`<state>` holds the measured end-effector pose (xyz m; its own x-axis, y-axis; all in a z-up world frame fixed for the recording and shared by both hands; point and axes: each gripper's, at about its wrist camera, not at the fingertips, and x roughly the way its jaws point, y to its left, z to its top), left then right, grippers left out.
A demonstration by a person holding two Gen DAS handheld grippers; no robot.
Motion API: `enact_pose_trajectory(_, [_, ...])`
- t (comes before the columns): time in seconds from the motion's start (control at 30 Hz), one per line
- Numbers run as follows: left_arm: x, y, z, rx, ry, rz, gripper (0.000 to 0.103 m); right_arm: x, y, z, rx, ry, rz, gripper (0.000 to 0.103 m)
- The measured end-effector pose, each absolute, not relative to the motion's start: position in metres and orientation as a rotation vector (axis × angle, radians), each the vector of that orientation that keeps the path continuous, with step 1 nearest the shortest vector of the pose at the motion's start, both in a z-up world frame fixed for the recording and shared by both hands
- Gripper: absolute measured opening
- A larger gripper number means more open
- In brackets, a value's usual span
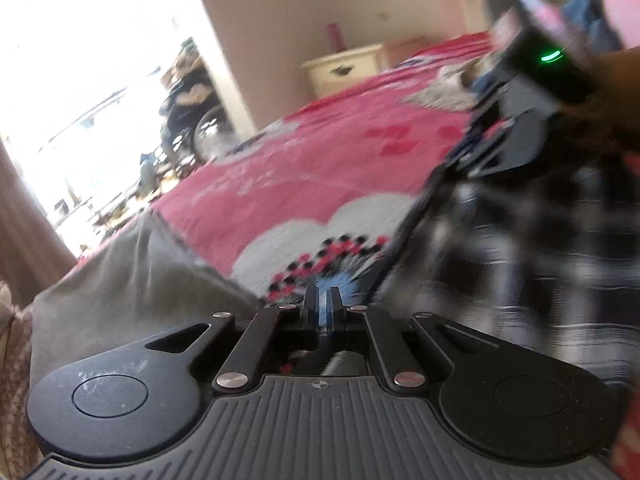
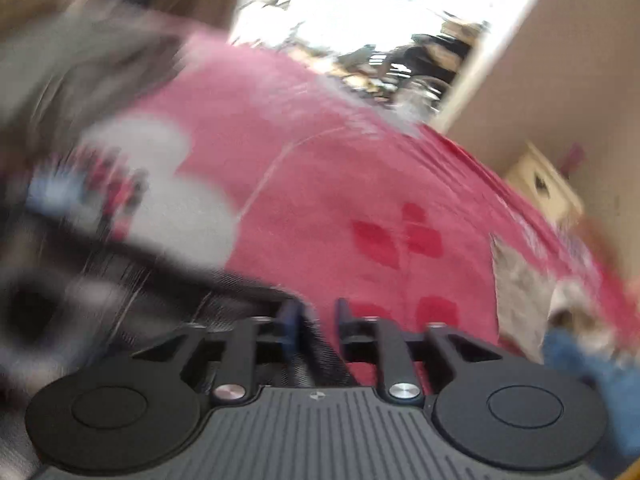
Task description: Fold clothes
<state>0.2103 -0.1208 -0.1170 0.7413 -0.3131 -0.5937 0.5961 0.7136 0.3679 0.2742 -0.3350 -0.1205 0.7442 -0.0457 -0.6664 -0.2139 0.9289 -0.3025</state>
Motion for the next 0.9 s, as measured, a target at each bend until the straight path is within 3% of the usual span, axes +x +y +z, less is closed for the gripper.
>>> enact_pose_trajectory(0.2, [0.196,-0.129,-0.126,0.623,0.511,-0.575,0.005,0.277,-0.443,-0.066,0.16,0.628,-0.153,0.038])
enact_pose_trajectory(0.4, [0.2,-0.128,-0.127,0.574,0.533,-0.572,0.005,0.243,-0.522,-0.067,0.554,0.902,-0.28,0.043])
enact_pose_trajectory(0.43, [0.2,-0.127,-0.127,0.571,0.533,-0.572,0.005,0.234,-0.527,-0.073,0.611,0.947,-0.28,0.045])
enact_pose_trajectory(0.5, [0.198,-0.127,-0.127,0.571,0.53,-0.57,0.005,0.219,-0.529,-0.086,0.668,0.995,-0.274,0.063])
enact_pose_trajectory(0.63, [0.199,-0.131,-0.129,0.582,0.526,-0.56,0.005,0.21,-0.515,-0.107,0.608,1.058,-0.254,0.066])
enact_pose_trajectory(0.67, [0.199,-0.131,-0.129,0.583,0.527,-0.558,0.005,0.208,-0.509,-0.108,0.571,1.063,-0.238,0.063])
enact_pose_trajectory(0.73, [0.2,-0.132,-0.129,0.581,0.531,-0.554,0.005,0.204,-0.491,-0.102,0.457,1.052,-0.201,0.02])
enact_pose_trajectory(0.77, [0.201,-0.132,-0.129,0.582,0.532,-0.553,0.005,0.203,-0.479,-0.096,0.425,1.044,-0.176,0.008])
enact_pose_trajectory(0.9, [0.201,-0.133,-0.129,0.58,0.534,-0.549,0.005,0.163,-0.397,-0.055,0.124,0.876,0.041,0.008])
